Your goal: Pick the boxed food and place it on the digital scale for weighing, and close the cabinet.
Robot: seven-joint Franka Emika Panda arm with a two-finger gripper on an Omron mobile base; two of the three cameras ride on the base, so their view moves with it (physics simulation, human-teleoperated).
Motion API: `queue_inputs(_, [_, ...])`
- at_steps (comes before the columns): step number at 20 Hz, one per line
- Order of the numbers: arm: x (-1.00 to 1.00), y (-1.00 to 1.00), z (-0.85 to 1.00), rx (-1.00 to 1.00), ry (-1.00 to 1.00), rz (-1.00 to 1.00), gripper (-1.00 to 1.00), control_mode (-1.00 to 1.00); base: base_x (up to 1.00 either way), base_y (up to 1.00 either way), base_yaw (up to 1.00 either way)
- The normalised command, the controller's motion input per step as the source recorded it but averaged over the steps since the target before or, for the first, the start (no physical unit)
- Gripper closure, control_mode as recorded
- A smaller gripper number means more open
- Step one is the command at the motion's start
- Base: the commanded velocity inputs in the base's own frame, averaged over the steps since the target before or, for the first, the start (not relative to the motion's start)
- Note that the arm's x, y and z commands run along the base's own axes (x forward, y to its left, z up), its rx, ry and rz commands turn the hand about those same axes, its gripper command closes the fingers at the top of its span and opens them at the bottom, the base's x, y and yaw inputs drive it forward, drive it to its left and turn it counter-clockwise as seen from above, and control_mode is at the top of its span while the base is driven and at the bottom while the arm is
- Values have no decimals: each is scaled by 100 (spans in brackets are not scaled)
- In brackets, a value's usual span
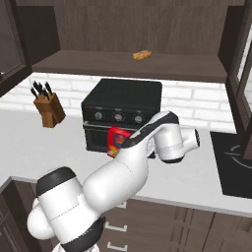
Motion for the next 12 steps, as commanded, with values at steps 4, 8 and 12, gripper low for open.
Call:
queue_inputs(4, [17, -1, -36, -5, -2, 0, 100, -100, 0, 0, 0])
queue_inputs(8, [29, 0, -38, -4, 0, 0, 100, -100, 0, 0, 0])
queue_inputs(12, [33, 0, -29, -3, -2, 0, 100, -100, 0, 0, 0])
